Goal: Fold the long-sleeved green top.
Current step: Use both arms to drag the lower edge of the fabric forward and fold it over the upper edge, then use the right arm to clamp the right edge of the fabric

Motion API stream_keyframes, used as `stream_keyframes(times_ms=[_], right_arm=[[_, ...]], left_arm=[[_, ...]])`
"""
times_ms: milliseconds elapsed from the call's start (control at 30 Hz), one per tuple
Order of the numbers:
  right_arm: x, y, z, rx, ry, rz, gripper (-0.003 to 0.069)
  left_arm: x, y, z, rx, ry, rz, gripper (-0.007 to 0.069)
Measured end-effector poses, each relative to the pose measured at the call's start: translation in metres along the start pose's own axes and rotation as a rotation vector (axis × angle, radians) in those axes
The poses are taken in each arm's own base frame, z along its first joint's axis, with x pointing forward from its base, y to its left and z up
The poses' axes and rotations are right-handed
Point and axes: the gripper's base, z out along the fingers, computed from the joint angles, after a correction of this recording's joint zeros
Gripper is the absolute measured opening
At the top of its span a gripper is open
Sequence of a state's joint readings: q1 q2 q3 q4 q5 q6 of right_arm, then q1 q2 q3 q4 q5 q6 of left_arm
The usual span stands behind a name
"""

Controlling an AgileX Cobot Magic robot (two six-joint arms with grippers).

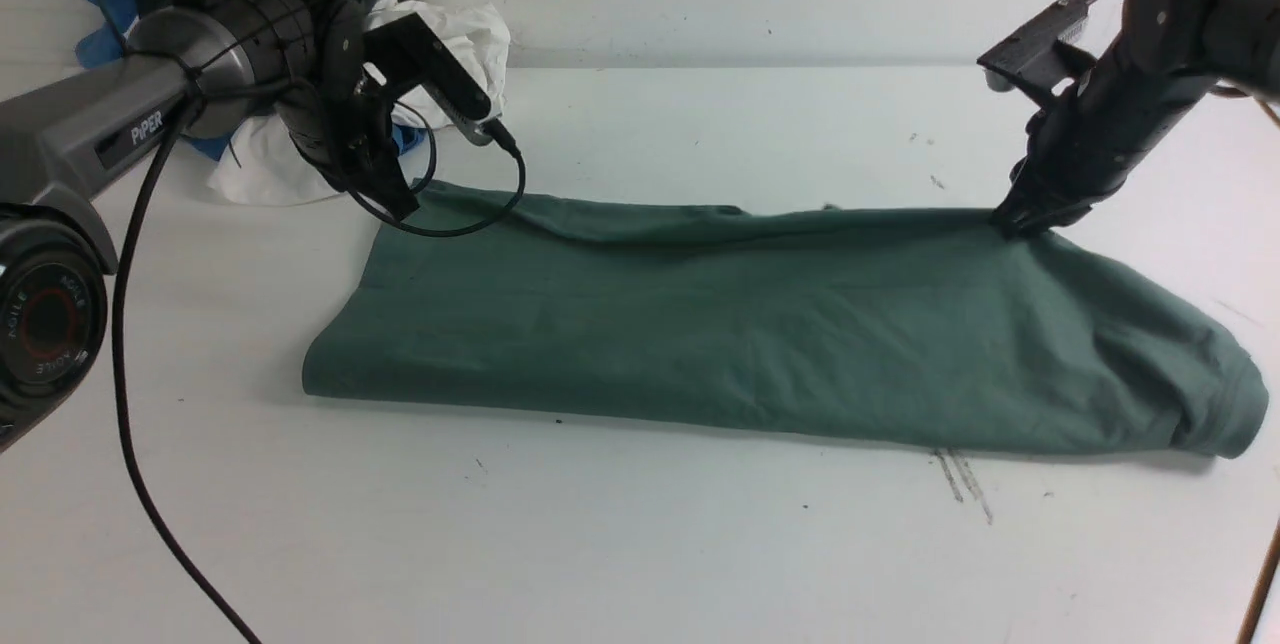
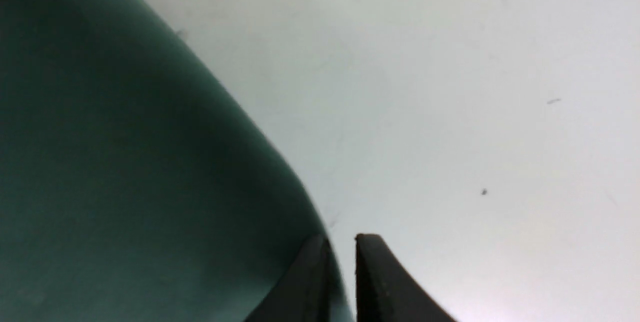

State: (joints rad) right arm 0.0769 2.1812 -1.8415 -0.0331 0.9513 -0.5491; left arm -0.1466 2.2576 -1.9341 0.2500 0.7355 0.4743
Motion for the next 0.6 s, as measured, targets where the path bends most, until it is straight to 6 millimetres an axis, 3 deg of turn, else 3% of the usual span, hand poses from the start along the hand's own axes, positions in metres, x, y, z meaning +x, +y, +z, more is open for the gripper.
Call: stream_keyframes(times_ms=[67,167,200,300,400,467,500,533,567,600], right_arm=[[0.000,-0.003,0.003,0.026,-0.008,0.020,0.0127],[-0.001,-0.013,0.006,0.136,-0.035,0.124,0.0233],[-0.002,-0.013,0.005,0.142,-0.037,0.146,0.0244],[0.001,-0.022,-0.012,0.226,-0.022,0.298,0.0308],[0.002,-0.024,-0.033,0.239,-0.009,0.368,0.0319],[0.004,-0.024,-0.068,0.229,-0.015,0.427,0.0322],[0.004,-0.023,-0.071,0.226,-0.017,0.431,0.0322],[0.009,-0.019,-0.094,0.208,-0.034,0.456,0.0322],[0.009,-0.018,-0.097,0.202,-0.037,0.460,0.0322],[0.016,-0.012,-0.112,0.183,-0.049,0.473,0.0322]], left_arm=[[-0.001,0.001,0.001,-0.009,-0.011,-0.014,0.0192],[-0.005,0.005,-0.003,-0.026,-0.031,-0.092,0.0325],[-0.005,0.005,-0.003,-0.025,-0.029,-0.098,0.0332],[-0.007,0.006,-0.022,0.003,0.044,-0.244,0.0396],[-0.011,0.004,-0.040,0.029,0.096,-0.316,0.0393],[-0.014,-0.007,-0.062,0.090,0.165,-0.337,0.0354],[-0.014,-0.008,-0.063,0.097,0.171,-0.337,0.0354],[-0.016,-0.020,-0.069,0.155,0.214,-0.314,0.0297],[-0.017,-0.021,-0.070,0.162,0.217,-0.311,0.0297],[-0.019,-0.030,-0.071,0.212,0.222,-0.291,0.0246]])
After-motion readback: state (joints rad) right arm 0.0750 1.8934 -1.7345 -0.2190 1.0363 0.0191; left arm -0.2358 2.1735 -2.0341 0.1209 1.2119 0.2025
